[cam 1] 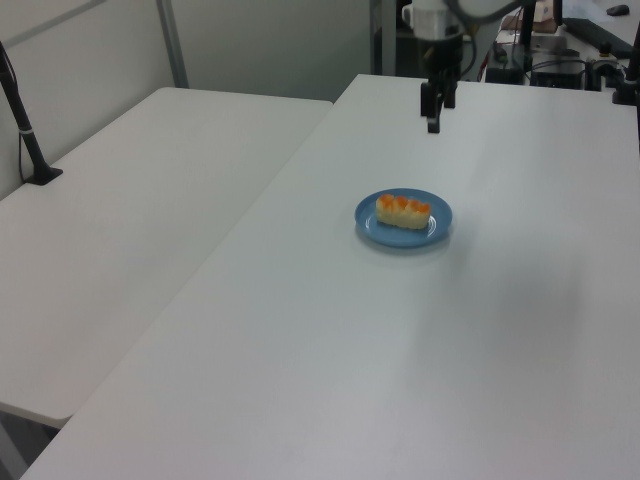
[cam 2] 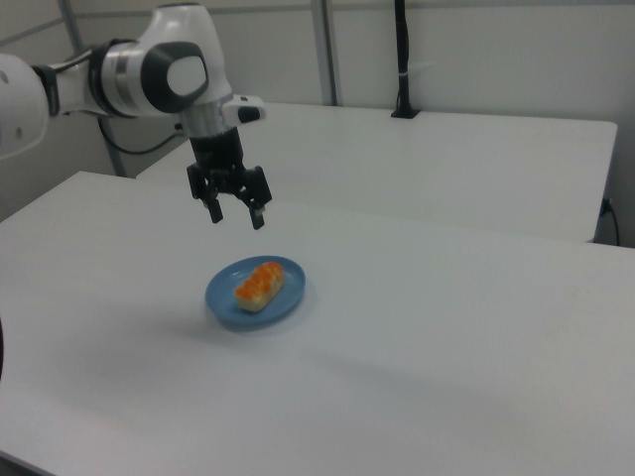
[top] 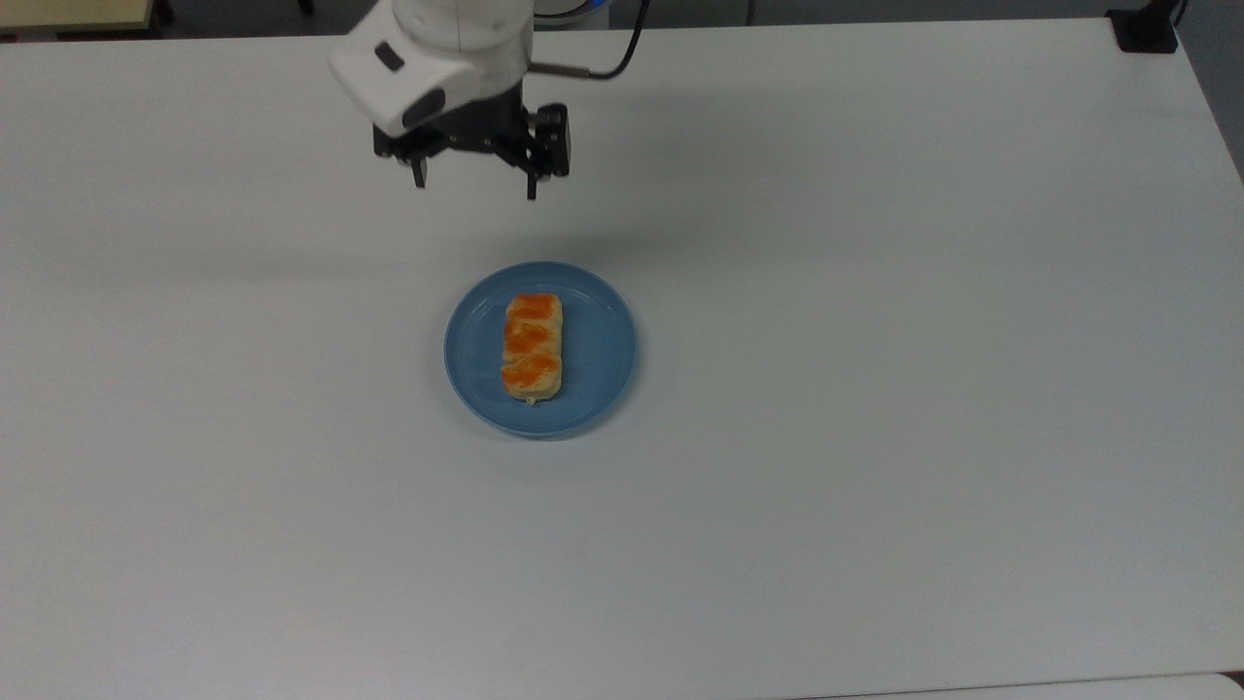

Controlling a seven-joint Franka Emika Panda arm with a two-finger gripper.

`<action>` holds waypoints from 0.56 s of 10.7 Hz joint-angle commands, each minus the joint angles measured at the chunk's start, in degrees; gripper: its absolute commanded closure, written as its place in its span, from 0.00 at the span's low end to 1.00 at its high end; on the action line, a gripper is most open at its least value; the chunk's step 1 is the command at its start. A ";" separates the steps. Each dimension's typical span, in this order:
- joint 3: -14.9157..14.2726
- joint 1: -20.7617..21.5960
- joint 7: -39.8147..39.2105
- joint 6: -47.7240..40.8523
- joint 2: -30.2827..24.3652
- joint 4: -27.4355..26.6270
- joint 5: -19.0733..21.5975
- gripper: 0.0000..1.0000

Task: Put the bread on the table
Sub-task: 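Move the open gripper down toward the bread on the blue plate, then lower the gripper around the bread and close it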

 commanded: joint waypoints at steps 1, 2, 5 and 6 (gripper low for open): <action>0.56 0.33 -0.02 5.59 4.80 -0.89 1.08 0.00; 0.74 0.59 0.68 7.87 6.91 -1.15 1.08 0.00; 0.74 1.29 2.01 13.16 11.57 -1.24 0.99 0.00; 0.74 1.21 2.01 14.39 12.89 -1.33 0.99 0.00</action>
